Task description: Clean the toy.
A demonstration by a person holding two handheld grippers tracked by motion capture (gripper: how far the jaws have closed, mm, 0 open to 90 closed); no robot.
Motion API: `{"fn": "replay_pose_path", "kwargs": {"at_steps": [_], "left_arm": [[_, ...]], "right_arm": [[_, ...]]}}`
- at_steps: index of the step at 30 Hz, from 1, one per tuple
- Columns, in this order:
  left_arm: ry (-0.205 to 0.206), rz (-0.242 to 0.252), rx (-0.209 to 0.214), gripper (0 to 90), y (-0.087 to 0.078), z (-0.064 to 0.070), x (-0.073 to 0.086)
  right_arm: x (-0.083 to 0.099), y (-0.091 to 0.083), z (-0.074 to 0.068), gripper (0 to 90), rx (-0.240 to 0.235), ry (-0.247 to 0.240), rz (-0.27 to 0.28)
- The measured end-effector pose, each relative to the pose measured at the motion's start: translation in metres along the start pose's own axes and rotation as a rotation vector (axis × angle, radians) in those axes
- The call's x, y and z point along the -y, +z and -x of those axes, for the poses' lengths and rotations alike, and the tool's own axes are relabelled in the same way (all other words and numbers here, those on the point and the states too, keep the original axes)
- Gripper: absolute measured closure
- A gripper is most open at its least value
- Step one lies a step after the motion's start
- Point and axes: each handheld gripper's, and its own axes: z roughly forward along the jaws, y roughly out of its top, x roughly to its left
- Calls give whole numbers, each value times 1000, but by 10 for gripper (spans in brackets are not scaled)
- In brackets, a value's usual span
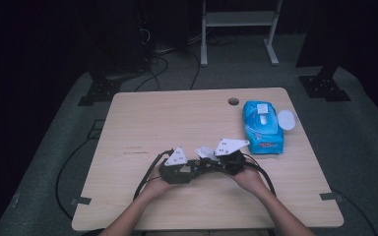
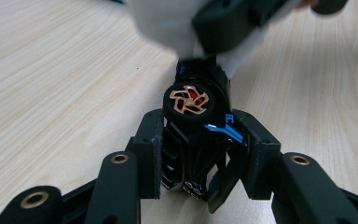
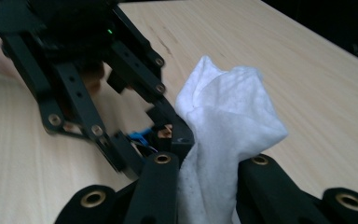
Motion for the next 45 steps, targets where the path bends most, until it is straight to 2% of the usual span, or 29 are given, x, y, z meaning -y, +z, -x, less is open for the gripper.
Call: {"fn": "replay_pose_path", "kwargs": {"at_steps": [3, 7, 12, 15, 21, 24, 28, 31, 33, 36, 38, 40, 43, 45], "left_arm": [[8, -2, -1, 570, 0, 0, 0], [13, -5, -1, 571, 0, 1, 0], [19, -14, 7, 573, 1, 2, 0], [23, -13, 5, 575, 3, 3, 0], [27, -12, 6, 576, 3, 3, 0], [35, -12, 4, 578, 2, 2, 0], [41, -10, 4, 578, 2, 3, 0], [42, -12, 5, 578, 2, 3, 0], [47, -8, 3, 578, 3, 3, 0], [44, -5, 3, 578, 4, 3, 0], [44, -5, 2, 578, 4, 3, 0], [45, -6, 1, 578, 3, 4, 0], [45, -9, 1, 578, 3, 4, 0], [47, -8, 0, 579, 3, 4, 0]], "right_arm": [[2, 7, -3, 810, -20, 21, 5], [7, 6, -1, 811, 8, 25, 17], [17, -5, 10, 812, 61, 64, 9], [19, -5, 10, 813, 70, 91, 21], [5, 16, -12, 812, -34, 93, 41], [2, 20, -15, 812, -35, 79, 38], [8, 10, -4, 812, 10, 99, 36], [15, 0, 6, 812, 70, 109, 25], [18, -4, 10, 812, 81, 124, 32], [16, 0, 4, 812, 55, 130, 38], [12, 7, -5, 812, 16, 128, 48], [7, 15, -15, 812, -45, 136, 56], [1, 22, -25, 811, -50, 86, 44], [2, 20, -21, 811, -34, 86, 43]]}}
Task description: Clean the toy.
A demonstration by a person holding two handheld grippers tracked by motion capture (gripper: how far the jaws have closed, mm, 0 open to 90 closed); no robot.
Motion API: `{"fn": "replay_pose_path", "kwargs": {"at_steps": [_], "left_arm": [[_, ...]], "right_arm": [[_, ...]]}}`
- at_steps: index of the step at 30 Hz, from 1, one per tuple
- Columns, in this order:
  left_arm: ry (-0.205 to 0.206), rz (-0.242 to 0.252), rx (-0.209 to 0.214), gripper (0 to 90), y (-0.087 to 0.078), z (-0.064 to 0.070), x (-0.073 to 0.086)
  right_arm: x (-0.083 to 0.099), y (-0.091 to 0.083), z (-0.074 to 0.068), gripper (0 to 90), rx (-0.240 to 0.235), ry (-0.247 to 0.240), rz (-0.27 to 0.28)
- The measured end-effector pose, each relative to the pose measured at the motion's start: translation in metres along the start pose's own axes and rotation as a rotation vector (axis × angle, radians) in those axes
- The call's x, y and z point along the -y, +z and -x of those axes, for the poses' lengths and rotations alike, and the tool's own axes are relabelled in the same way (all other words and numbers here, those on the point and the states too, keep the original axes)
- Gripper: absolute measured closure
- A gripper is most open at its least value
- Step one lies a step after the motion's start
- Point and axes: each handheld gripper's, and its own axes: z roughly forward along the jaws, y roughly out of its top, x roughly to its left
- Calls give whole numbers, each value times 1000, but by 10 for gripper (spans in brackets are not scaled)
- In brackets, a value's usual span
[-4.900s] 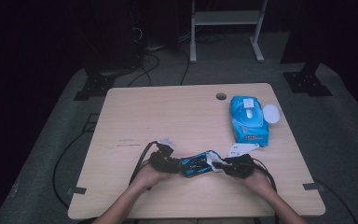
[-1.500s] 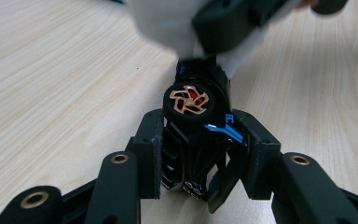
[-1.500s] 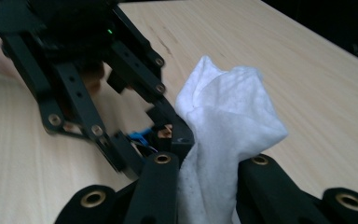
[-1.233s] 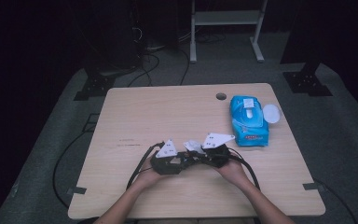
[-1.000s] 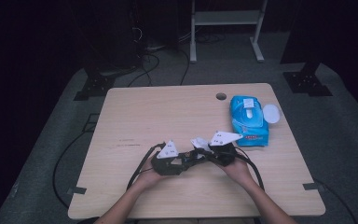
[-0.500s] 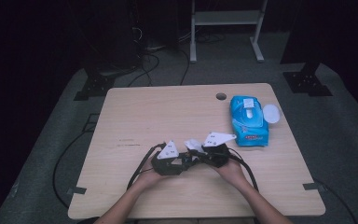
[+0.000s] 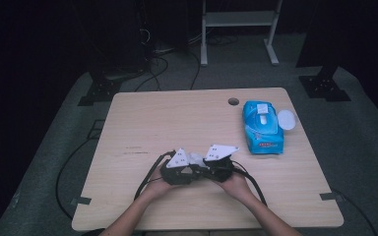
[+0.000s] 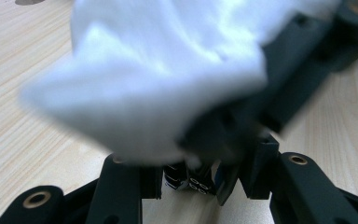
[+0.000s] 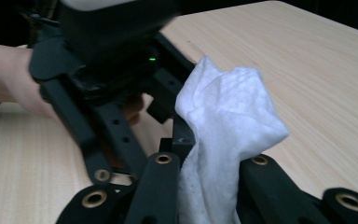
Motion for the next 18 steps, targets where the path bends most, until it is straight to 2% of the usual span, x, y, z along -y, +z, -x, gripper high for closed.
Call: {"fn": "replay_pose_path", "kwargs": {"at_steps": [6, 7, 8, 11, 13, 18], "left_arm": [[6, 5, 0, 580, 1, 0, 0], [4, 1, 1, 580, 0, 0, 0], [3, 0, 3, 580, 0, -1, 0], [3, 2, 2, 580, 0, -1, 0], [8, -2, 1, 580, 0, -1, 0], [9, 4, 0, 580, 1, 0, 0]], "right_arm": [[9, -24, 27, 811, 112, 29, -7], [11, -28, 31, 811, 152, 14, -12], [14, -33, 37, 811, 173, 25, -17], [20, -45, 49, 811, 210, 52, -19], [23, -53, 53, 811, 253, 33, -29], [28, -62, 57, 811, 281, 36, -32]]}}
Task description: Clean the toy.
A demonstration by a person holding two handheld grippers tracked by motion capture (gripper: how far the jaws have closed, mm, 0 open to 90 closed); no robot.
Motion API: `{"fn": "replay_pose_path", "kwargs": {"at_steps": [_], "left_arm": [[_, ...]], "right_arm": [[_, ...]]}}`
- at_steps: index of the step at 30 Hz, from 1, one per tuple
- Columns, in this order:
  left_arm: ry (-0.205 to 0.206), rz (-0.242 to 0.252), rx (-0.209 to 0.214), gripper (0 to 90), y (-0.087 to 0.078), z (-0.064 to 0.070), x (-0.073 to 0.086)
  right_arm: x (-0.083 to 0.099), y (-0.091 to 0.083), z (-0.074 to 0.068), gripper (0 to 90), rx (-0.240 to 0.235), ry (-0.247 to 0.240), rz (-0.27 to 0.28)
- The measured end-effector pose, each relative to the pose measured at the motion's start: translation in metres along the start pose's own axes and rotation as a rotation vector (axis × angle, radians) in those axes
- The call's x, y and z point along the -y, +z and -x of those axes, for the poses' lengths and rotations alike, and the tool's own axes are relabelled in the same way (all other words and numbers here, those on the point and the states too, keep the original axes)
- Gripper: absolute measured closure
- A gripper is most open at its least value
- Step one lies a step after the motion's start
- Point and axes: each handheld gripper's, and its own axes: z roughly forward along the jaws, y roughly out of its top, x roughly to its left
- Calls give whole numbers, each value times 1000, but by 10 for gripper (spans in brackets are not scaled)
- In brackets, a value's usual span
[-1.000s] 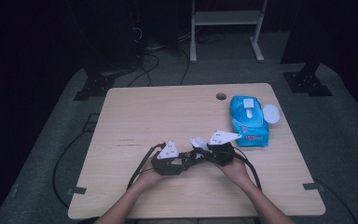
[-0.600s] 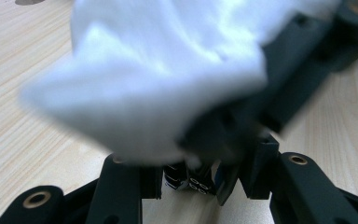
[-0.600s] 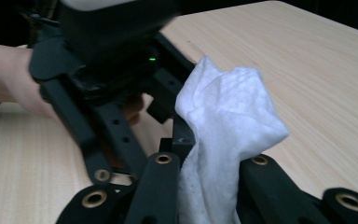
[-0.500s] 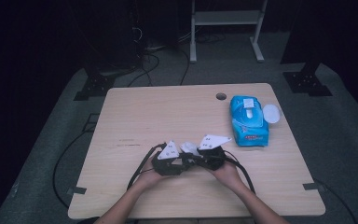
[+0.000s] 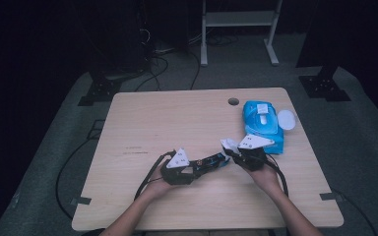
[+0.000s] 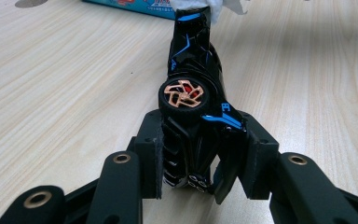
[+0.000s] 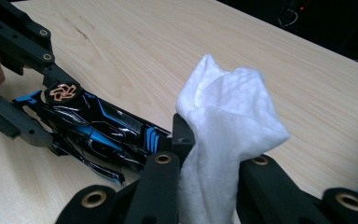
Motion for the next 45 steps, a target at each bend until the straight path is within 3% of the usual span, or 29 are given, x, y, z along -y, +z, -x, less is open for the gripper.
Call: {"fn": "replay_pose_path", "kwargs": {"at_steps": [2, 7, 9, 12, 19, 22, 26, 28, 30, 33, 39, 41, 45], "left_arm": [[-3, -3, 2, 580, 0, 0, 0], [-2, -2, 1, 580, 0, -1, 0], [0, -2, 0, 580, 0, 0, 0], [3, -3, 1, 580, 0, -1, 0], [4, 2, 1, 581, 0, -1, 0], [4, -4, 3, 580, 0, -1, 0], [4, -1, 6, 580, 0, -1, 0], [5, 0, 5, 580, 0, -1, 0], [7, -1, 4, 580, 0, -1, 0], [9, -2, 5, 580, 0, -1, 0], [18, -1, 3, 581, -1, -1, -1], [24, -3, 3, 581, -1, -1, -2], [18, -6, 7, 581, -1, -2, -1]], "right_arm": [[-1, 1, -3, 811, 1, 1, 5], [-7, 10, -22, 811, -95, -3, 29], [-9, 13, -28, 810, -108, -31, 25], [-9, 13, -26, 810, -93, -31, 21], [4, -3, 4, 810, 5, 12, 12], [4, -4, 6, 810, 22, 6, 7], [-3, 0, -3, 810, -21, 26, 28], [-7, 6, -10, 810, -67, 32, 45], [-10, 12, -18, 809, -94, 9, 43], [-10, 16, -21, 809, -83, -12, 27], [3, 1, 5, 809, -1, 35, 20], [6, -4, 10, 809, -11, 69, 25], [5, -4, 7, 809, -12, 56, 22]]}}
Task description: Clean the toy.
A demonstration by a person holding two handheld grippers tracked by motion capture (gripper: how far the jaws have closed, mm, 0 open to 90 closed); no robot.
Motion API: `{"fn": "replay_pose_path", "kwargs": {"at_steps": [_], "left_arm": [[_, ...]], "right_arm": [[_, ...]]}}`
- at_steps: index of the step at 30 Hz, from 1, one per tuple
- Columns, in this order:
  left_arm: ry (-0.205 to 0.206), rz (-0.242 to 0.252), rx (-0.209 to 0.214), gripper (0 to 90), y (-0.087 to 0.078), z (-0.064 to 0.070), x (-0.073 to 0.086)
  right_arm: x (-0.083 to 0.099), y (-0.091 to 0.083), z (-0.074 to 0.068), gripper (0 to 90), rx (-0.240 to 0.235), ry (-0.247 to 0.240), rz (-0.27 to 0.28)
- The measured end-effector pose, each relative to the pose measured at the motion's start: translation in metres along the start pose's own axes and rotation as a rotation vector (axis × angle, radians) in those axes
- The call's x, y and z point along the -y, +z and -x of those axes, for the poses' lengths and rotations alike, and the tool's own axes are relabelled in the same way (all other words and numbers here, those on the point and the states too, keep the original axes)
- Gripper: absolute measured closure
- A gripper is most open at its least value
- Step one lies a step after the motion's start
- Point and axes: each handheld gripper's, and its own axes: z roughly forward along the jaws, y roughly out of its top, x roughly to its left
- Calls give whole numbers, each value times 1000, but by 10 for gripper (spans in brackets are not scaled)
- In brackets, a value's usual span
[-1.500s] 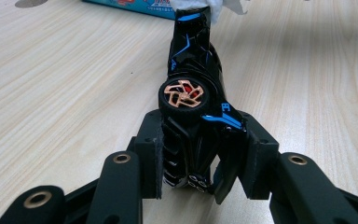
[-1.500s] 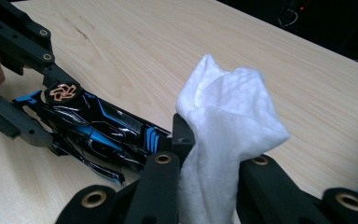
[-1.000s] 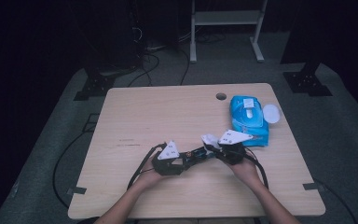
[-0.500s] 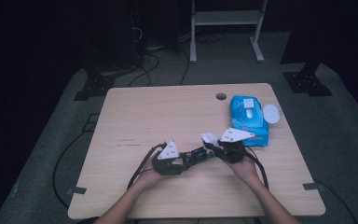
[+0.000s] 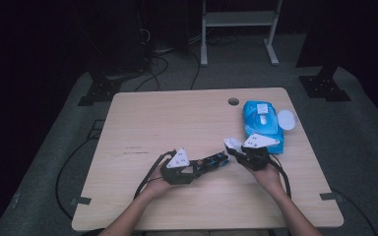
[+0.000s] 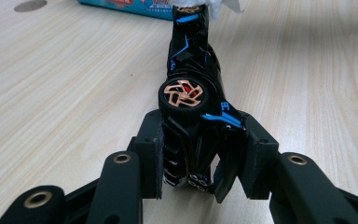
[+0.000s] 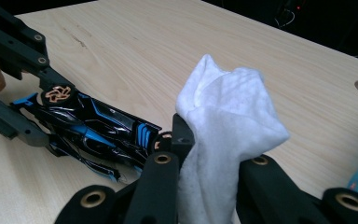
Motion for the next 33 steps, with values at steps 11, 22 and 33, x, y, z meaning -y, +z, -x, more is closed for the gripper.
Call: {"fn": "replay_pose_path", "kwargs": {"at_steps": [11, 22, 33], "left_arm": [[5, -2, 3, 580, 1, -1, -1], [6, -5, 4, 581, 1, -1, -1], [1, -7, -8, 576, 2, -6, -2]], "right_arm": [[-15, 28, -43, 810, -139, -54, 0], [-17, 28, -40, 810, -102, -105, -8], [-3, 7, -7, 810, -13, -37, -12]]}}
